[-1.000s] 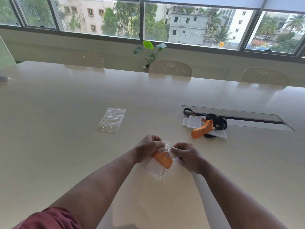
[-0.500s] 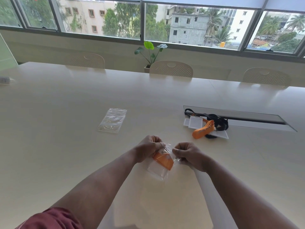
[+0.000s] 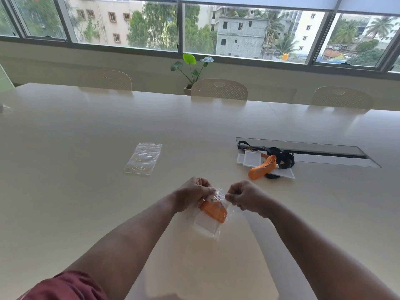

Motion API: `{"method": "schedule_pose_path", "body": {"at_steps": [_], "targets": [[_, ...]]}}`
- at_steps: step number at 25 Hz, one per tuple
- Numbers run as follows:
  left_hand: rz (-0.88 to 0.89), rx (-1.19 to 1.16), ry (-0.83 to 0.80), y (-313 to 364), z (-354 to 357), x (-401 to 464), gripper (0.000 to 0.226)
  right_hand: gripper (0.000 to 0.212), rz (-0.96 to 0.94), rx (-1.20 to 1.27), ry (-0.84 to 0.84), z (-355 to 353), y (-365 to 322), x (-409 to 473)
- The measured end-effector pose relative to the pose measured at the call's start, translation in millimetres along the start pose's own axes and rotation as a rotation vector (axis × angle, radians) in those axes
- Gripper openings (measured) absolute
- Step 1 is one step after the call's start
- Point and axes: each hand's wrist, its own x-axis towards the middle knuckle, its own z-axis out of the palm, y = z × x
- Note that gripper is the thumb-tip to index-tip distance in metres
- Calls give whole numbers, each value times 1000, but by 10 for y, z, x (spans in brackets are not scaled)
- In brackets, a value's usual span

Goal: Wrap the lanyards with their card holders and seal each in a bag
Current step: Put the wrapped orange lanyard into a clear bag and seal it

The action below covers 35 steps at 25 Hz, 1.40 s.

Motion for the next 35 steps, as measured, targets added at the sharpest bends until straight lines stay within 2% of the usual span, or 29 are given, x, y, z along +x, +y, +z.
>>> {"method": "schedule_pose_path", "body": {"at_steps": [3,7,10,13,19,26,29,32,35], "targets": [[3,-34,2,22,3,-36,20,16,20,45,-18,-11,20,-6],[-5,-4,8,48,23,-41,19,13,-56,-153,-20,-14,16,-16],[-6,19,21,39,22,-33,16,7,-77,-172,-47,-51,19,-34],[-7,48,31,12,23,-12,13,16,-36,-107,-85,-108,54,-73],[-9,41,5,-23,4,14,16,15,-112,-226,-45,-79,53,-85],[-2,8,13,-7,32,-24,13,11,35,73,-187,-99,55,-93],[-11,3,-7,31,37,-46,13,23,45,105,-139,-9,64,-79],[-27,8,-31,66,30,-62,13,13,33,157,-73,57,67,-58],[-38,18,-63,73,23,-49,13,14,13,88,-46,74,60,-46]]}}
